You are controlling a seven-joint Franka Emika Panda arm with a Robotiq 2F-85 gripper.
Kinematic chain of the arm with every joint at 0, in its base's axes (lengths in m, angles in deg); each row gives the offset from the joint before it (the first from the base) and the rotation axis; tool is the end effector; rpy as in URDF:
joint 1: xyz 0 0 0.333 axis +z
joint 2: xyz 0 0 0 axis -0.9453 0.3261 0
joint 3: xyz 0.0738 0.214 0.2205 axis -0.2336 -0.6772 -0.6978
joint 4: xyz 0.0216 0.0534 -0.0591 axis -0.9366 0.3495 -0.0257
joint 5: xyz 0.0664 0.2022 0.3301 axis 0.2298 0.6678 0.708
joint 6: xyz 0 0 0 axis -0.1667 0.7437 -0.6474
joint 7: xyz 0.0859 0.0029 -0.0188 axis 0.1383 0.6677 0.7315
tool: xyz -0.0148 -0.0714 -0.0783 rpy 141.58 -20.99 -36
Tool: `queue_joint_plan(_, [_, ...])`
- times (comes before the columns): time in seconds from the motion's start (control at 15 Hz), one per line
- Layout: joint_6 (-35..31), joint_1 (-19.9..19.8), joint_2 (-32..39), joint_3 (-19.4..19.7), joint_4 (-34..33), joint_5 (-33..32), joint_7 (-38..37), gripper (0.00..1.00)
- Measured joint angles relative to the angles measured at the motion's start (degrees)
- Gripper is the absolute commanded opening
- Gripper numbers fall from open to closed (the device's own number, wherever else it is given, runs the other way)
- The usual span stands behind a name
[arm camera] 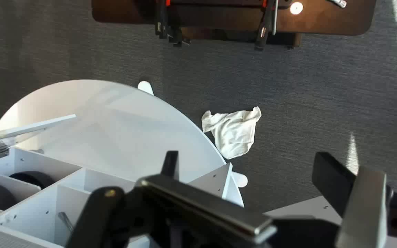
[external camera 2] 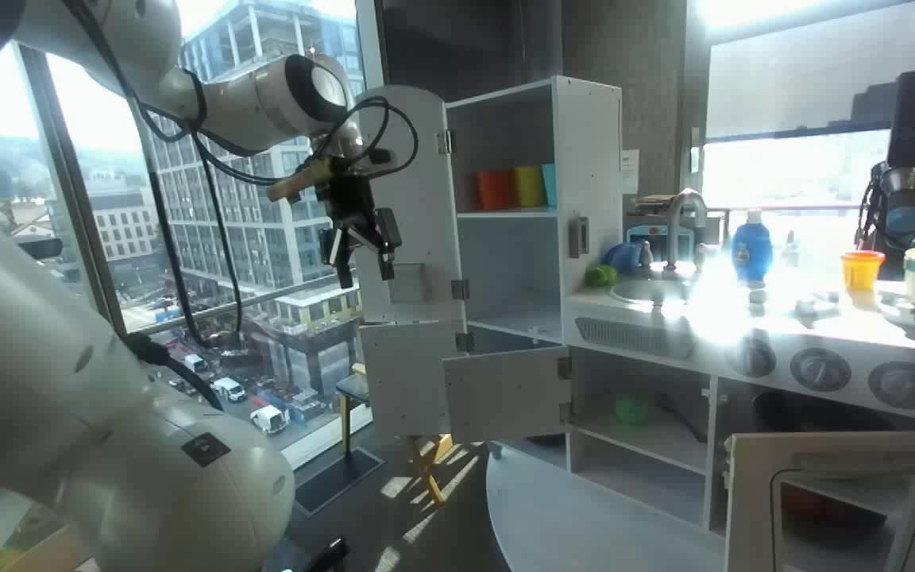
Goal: Close two doors on the white object
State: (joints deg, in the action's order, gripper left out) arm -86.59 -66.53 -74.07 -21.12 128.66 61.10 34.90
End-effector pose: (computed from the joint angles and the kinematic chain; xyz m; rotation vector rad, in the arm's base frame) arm 0.3566 0.1680 0.5402 2.8858 0.1498 -0.1170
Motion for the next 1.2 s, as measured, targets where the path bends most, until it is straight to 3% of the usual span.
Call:
queue_joint_plan(0.53, [-1.25,0.04,0.24,1.27,-0.28,-0.02,-0.2,1.0])
queue_joint_plan(0.8, [-3.94,-2.16,3.56,8.91,-3.3,0.69,-0.23,1.0])
queue_joint_plan(1.2, [-4.18,-9.37,12.47,21.89,-14.22,4.28,0.18,1.0])
